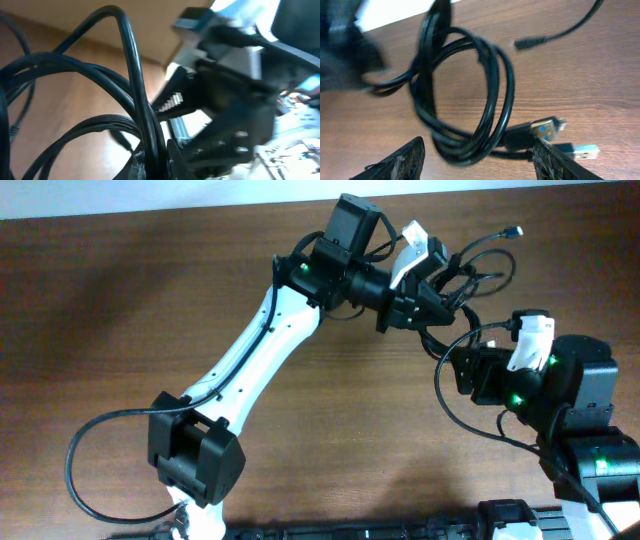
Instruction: Untangle cables
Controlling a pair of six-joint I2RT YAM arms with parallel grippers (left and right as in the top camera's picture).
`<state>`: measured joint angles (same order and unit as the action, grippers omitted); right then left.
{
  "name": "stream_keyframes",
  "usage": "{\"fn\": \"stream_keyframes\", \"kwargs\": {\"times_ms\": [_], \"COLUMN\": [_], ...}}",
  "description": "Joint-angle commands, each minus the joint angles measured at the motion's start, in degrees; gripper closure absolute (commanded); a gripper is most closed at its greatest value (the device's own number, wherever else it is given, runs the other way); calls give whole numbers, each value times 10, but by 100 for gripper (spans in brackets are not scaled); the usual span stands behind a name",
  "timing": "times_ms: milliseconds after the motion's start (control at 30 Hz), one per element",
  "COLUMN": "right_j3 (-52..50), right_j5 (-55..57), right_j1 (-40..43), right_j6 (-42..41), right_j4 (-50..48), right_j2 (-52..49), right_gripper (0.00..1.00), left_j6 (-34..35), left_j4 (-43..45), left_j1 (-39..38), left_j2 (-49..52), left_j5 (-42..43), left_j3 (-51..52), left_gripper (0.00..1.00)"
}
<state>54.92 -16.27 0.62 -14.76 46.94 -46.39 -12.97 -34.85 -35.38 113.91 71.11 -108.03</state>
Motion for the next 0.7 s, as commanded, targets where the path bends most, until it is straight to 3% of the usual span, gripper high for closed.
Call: {"fn": "stream_keyframes", "kwargs": {"times_ms": [0,333,600,667], "right_j3": [5,5,5,5], "right_j5": [64,98,186,213], "right_j1": [2,2,2,2], "right_j6": [-17,-40,-40,-40], "right_j4": [-3,-6,17,25], "right_j2": [3,-36,-58,-58], "right_gripper": [33,33,34,39], "left_j6": [7,-2,-1,3], "left_j4": [3,23,25,24], "left_j1": [4,13,124,152], "left_j2": [-22,-30,-58,-69], "left_j5": [88,191,191,191], "left_j3": [-16,-16,-16,-16], "left_gripper": [100,100,100,100]}}
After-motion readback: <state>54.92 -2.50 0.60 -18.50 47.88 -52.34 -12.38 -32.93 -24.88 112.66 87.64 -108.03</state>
